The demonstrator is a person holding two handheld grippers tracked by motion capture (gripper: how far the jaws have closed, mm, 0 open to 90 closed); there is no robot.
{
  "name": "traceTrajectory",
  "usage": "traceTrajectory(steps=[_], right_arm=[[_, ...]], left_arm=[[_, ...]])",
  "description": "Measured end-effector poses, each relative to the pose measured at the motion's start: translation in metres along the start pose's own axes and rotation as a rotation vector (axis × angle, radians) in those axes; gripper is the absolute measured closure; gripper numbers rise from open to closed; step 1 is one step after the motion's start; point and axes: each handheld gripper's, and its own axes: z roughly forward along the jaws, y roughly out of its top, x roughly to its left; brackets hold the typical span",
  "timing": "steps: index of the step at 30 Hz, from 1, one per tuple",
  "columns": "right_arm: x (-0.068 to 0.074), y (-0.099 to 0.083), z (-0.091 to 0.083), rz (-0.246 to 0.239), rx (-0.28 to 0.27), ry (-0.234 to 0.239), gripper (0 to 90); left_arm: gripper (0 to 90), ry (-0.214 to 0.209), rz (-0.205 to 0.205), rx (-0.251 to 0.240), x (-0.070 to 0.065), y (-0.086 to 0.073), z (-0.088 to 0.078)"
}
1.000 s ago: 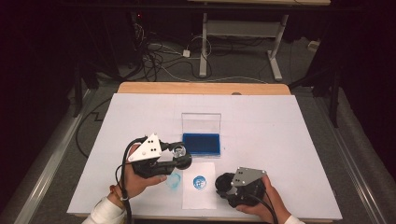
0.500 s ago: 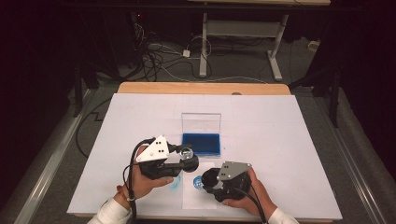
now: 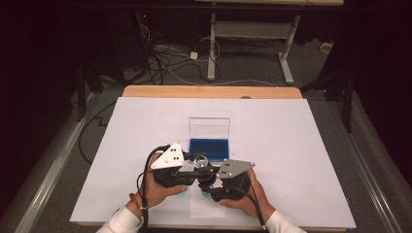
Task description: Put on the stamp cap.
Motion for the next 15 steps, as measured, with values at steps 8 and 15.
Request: traceTrajectory(steps=[8,15], right_arm=[[0.0033,0.0032,0.0018,0.009,-0.027,0.011,38.7],[0.0016,0.003,-0.0008,0.025,-0.042,0.008,38.7]], left_arm=[[54.5,0.003,-0.002,0.007,0.0007,-0.0023,0.0028],[54.5,0.002,-0.005,0.0,0.0012,-0.0038,0.0044]])
